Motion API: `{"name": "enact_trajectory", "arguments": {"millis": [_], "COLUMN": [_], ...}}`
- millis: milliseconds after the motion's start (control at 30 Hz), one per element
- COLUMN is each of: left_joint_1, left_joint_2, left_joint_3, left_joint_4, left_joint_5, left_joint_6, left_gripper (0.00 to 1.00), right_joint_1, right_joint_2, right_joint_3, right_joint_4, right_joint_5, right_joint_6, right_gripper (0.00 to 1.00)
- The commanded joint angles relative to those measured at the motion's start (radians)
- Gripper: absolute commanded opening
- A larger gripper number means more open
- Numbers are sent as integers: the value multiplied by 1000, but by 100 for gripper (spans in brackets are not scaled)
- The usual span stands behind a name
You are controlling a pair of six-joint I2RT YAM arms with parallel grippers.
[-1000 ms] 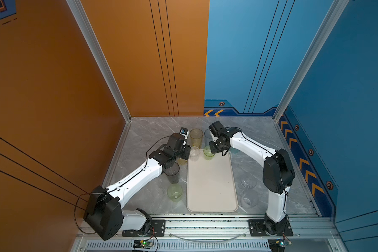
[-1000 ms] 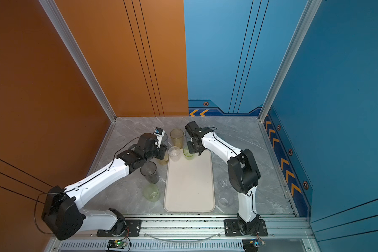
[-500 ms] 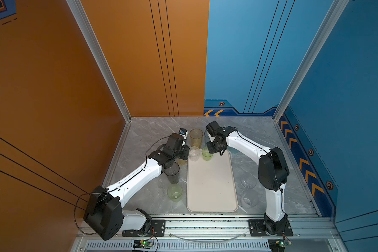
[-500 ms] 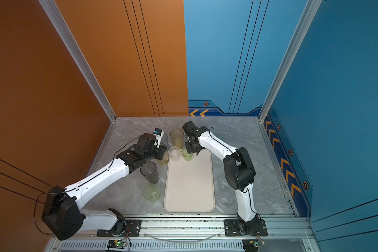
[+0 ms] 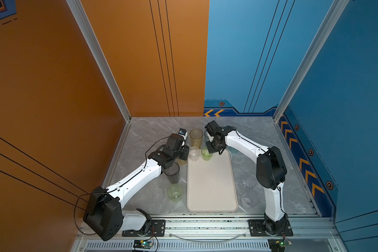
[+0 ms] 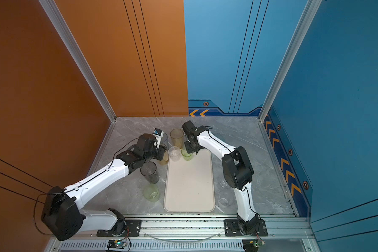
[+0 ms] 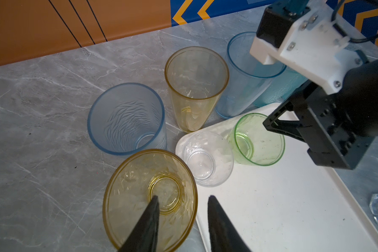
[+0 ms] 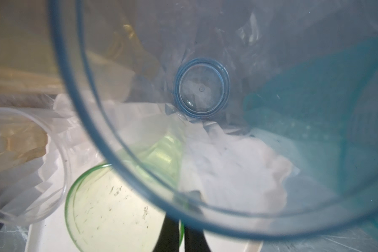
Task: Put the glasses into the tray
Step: 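Lift the green cup with the right gripper and set it upright on the tray, then open the right gripper to release the green cup on the tray, then move the right gripper to the clear cup lying beside the tray's near end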
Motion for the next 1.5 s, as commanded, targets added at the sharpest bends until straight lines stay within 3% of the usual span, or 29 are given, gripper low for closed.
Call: {"name": "enact_trajectory", "arguments": {"millis": [0, 233, 867, 1233, 1467], "left_joint_1": [10, 13, 13, -20, -49], "left_joint_2": [-20, -25, -37, -28, -38], "left_joint_3": [-10, -11, -5, 23, 23], "left_joint_4": [-9, -17, -22, -46, -70], "left_joint_5": [23, 24, 27, 2, -22], "left_joint_6": [4, 6, 5, 17, 18], "left_gripper": [38, 38, 38, 38, 38], "right_joint_1": [3, 1, 1, -2, -15], "right_joint_2": [42, 55, 24, -169, -356], "right_joint_3": [35, 34, 35, -19, -162], "right_joint_4": [-30, -34, -32, -12, -1], "right_joint_5": [18, 13, -6, -10, 31], "right_joint_6": [-20, -21, -18, -21, -13], "right_gripper": [5, 6, 20, 27, 30]}}
